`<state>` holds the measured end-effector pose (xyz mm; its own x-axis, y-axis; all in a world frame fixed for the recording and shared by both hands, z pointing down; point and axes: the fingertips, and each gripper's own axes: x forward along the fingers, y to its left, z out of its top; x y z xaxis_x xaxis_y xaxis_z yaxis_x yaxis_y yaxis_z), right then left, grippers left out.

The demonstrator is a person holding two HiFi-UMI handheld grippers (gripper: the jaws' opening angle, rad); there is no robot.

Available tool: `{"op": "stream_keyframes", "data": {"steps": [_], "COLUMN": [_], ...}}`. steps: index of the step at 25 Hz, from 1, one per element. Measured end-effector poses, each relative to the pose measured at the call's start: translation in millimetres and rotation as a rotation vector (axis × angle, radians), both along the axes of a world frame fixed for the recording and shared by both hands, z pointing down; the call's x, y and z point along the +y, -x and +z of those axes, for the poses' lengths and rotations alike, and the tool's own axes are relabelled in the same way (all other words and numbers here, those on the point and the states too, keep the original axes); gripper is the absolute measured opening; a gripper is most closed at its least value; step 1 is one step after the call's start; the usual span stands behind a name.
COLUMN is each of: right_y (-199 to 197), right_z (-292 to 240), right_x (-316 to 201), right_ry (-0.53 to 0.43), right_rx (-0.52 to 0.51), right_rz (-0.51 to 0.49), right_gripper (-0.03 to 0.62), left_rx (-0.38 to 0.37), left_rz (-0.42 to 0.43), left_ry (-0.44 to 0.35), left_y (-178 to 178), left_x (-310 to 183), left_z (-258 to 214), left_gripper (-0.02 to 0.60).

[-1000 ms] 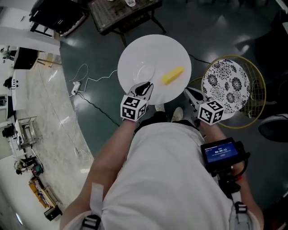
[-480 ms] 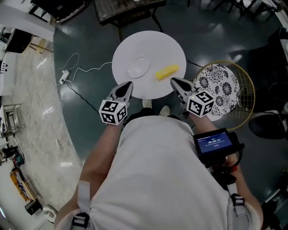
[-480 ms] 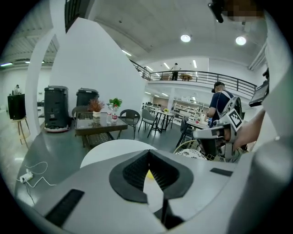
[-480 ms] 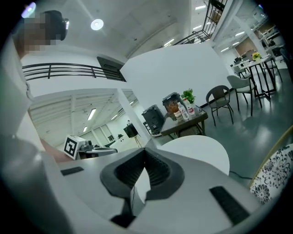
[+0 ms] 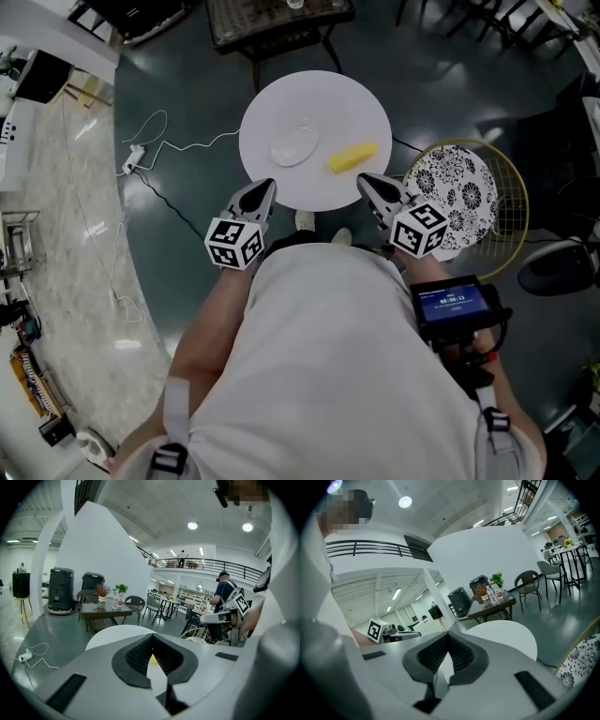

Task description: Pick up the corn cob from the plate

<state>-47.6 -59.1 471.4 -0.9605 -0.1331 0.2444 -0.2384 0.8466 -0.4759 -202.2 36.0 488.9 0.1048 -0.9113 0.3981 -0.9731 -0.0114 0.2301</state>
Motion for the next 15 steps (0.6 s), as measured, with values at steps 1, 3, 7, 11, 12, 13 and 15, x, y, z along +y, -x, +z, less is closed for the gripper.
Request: {"op": "stream_keyframes", "data": {"steps": [1, 3, 7, 11, 12, 13, 15], "right_y": [-0.2, -1.2, -1.6, -0.5, -0.5, -0.4, 0.5], "right_z": [0.1, 0.3, -2.6, -5.0, -4.8, -4.6, -4.8], "right_x": [0.8, 2.1, 3.9, 1.5, 0.9, 0.5, 0.2], "right_ry": [-0.001, -0.007, -0.017, -0.017, -0.016, -0.016, -0.015], "right_rx": [0.0, 0.001, 0.002, -0.006, -0.007, -0.007, -0.008], "right_rz": [0.0, 0.0, 0.005, 0.009, 0.01, 0.011, 0.013], "right_gripper": [0.008, 0.008, 0.008, 0.008, 0.008, 0.008, 0.008], "left_rx": [-0.001, 0.0, 0.008, 0.007, 0.005, 0.004, 0.004], "left_rz": [0.002, 0.007, 0.015, 0.027, 0.032, 0.036, 0.046], "left_ry": [-0.002, -0.005, 0.0, 0.005, 0.006, 0.006, 0.008], "left_y": [-0.3, -1.8, -4.3, -7.3, -8.3, -9.2, -10.2], "left_x": [0.0, 0.1, 1.6, -1.5, -2.9, -4.4, -7.1], "left_z": [-0.1, 0.2, 0.4, 0.3, 0.3, 0.3, 0.1], "left_gripper": [0.009, 0.009, 0.009, 0.009, 0.009, 0.009, 0.009]}}
